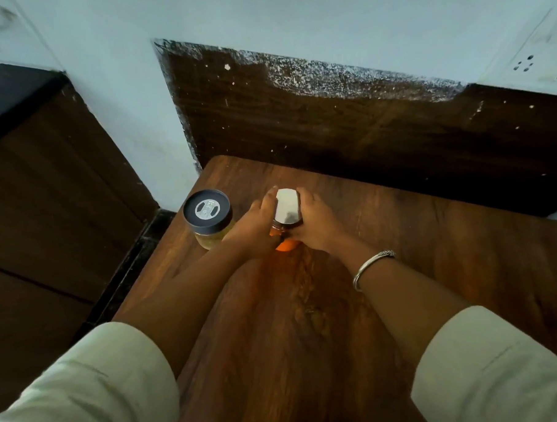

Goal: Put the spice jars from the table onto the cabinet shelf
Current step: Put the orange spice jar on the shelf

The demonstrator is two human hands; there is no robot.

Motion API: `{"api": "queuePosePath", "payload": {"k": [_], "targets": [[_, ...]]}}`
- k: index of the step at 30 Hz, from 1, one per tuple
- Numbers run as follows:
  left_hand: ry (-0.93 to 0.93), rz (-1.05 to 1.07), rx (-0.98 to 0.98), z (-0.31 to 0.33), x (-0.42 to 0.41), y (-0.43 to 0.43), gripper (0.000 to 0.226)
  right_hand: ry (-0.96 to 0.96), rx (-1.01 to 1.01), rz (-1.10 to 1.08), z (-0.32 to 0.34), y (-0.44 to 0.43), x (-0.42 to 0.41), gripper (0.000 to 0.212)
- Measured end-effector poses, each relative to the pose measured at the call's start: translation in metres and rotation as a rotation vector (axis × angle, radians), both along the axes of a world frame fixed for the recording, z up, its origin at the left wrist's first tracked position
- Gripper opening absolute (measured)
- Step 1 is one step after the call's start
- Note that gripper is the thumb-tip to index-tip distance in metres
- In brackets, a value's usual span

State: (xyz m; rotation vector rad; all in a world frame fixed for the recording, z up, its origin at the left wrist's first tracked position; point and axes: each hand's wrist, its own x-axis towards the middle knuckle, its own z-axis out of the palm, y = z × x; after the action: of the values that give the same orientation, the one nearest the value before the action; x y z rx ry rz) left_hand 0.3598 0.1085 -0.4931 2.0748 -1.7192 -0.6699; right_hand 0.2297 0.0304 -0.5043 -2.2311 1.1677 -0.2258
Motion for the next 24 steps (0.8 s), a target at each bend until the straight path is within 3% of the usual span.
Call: {"api": "queuePosePath", "payload": {"k": [5,14,19,24], "targets": [[0.038,-0.052,-0.128,0.009,-0.017,0.004,0.105,-0.242,0.020,-0.153,0.012,0.011,-0.026,0.090],[0.391,-0.048,-0.318,0.035,-0.090,0.011,0.129,-0.601,0.096,-0.358,0.056,0.040,-0.090,0.080],[0.539,-0.028,-0.421,0.054,-0.144,0.012,0.121,-0.692,0.118,-0.392,0.082,0.053,-0.140,0.077],[0.795,0.008,-0.376,0.083,-0.199,0.019,0.109,-0.824,0.312,-0.339,0.104,0.060,-0.207,0.065]]}}
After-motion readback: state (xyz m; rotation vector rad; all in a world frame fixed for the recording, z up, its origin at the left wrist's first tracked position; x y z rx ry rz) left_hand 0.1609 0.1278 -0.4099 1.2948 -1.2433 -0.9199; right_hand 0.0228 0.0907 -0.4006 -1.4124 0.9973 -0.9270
